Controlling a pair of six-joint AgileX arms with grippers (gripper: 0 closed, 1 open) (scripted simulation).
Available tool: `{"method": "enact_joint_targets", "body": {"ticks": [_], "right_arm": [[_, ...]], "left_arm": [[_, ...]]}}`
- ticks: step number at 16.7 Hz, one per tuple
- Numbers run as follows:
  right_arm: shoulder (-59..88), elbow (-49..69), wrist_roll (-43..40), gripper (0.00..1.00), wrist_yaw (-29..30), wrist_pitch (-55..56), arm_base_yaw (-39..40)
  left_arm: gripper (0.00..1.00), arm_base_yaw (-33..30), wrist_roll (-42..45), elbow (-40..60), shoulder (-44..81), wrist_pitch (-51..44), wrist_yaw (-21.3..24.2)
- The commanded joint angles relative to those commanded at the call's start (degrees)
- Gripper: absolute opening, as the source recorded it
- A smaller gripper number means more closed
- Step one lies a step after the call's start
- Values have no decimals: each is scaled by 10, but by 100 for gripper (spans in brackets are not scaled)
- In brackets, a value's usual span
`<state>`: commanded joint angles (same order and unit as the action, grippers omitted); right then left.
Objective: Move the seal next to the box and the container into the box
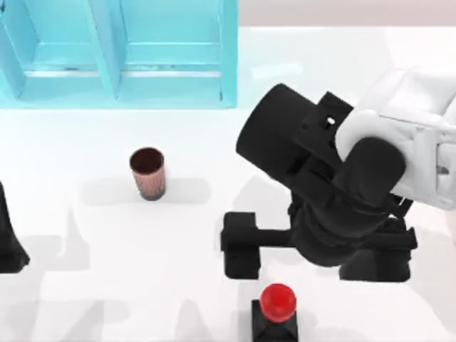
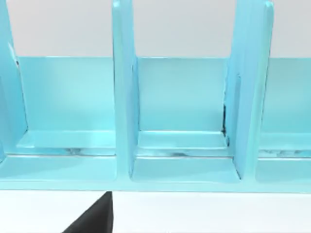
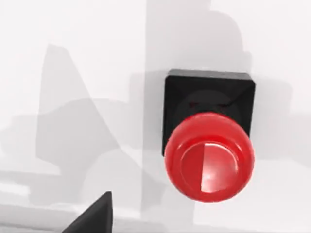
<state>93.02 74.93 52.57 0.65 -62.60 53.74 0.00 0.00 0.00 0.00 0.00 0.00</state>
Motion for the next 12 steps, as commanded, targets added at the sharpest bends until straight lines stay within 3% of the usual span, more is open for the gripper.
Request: {"method": "enact_joint_targets", "body": {"ticks": [5,12], "right_arm": [[103,84,36,100,-6,-71,17],[107,86,36,100,-6,-71,15]], "left_arm": [[100,0,0,0,0,0,0],[100,0,0,0,0,0,0]]}}
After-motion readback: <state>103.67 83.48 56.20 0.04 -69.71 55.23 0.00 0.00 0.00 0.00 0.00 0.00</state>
